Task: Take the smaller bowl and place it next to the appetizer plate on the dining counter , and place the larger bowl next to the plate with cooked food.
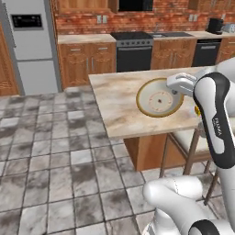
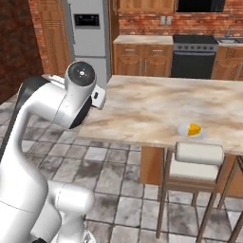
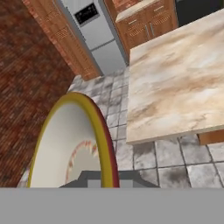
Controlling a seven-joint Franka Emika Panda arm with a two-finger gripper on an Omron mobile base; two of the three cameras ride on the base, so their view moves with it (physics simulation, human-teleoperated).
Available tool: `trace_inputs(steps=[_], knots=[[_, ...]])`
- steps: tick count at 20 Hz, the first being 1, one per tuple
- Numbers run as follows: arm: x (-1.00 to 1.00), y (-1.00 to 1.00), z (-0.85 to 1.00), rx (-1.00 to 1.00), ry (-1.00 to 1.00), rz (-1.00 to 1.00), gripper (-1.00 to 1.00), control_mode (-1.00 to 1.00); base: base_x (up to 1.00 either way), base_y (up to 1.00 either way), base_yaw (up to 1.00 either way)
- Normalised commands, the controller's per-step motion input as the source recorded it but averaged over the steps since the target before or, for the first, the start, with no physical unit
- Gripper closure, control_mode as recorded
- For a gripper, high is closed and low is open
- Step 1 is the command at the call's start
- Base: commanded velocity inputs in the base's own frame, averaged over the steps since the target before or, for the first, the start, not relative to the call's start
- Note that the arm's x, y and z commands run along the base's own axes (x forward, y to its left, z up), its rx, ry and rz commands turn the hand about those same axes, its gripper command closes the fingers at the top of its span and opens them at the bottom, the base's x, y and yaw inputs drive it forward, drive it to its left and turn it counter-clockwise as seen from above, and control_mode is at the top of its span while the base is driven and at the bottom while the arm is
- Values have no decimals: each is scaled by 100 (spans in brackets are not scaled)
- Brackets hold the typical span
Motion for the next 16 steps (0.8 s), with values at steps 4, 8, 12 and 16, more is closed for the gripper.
trace_inputs(steps=[4,8,12,16], knots=[[0,0,0,0,0,0,100,100,0,-100,-1],[0,0,0,0,0,0,100,100,0,-96,-1],[0,0,0,0,0,0,100,100,0,-89,-1],[0,0,0,0,0,0,100,100,0,-84,-1]])
